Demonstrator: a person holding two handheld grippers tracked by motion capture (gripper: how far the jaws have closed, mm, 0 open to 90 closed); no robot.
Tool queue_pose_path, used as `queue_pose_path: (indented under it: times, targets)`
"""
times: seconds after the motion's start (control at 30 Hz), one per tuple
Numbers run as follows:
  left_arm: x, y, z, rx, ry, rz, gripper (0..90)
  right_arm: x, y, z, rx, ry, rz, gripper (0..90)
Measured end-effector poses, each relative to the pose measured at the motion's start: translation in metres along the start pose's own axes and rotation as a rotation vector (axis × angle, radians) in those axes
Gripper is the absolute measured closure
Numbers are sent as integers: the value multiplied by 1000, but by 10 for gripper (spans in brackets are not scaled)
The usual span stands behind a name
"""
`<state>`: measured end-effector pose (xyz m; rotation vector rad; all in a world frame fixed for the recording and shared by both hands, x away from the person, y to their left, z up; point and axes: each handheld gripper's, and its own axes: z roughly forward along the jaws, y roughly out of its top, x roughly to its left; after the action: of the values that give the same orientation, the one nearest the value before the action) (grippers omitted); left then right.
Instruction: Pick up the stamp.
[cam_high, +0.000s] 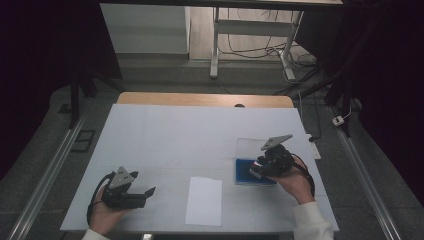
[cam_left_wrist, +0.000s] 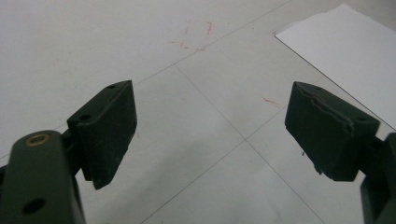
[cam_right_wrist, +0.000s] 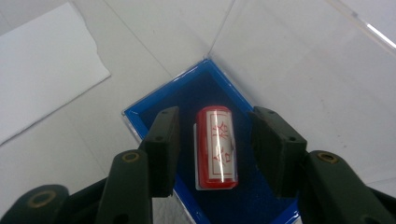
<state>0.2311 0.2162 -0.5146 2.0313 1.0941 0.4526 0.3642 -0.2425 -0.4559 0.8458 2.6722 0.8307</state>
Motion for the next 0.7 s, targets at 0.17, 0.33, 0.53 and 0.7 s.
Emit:
queue_pose_path:
  times: [0.17,0.33,0.53,0.7]
  targets:
    - [0,0,0,1,2,-1,172,1,0,1,20,-10,-8,596]
    - [0,0,0,0,2,-1,172,1,0,2,34,-5,-13,656]
    - [0,0,-1,-1,3,-4,172,2,0,2,44,-13,-16,700]
    - [0,0,-1,1,5,-2,172,3,0,2,45,-13,-24,702]
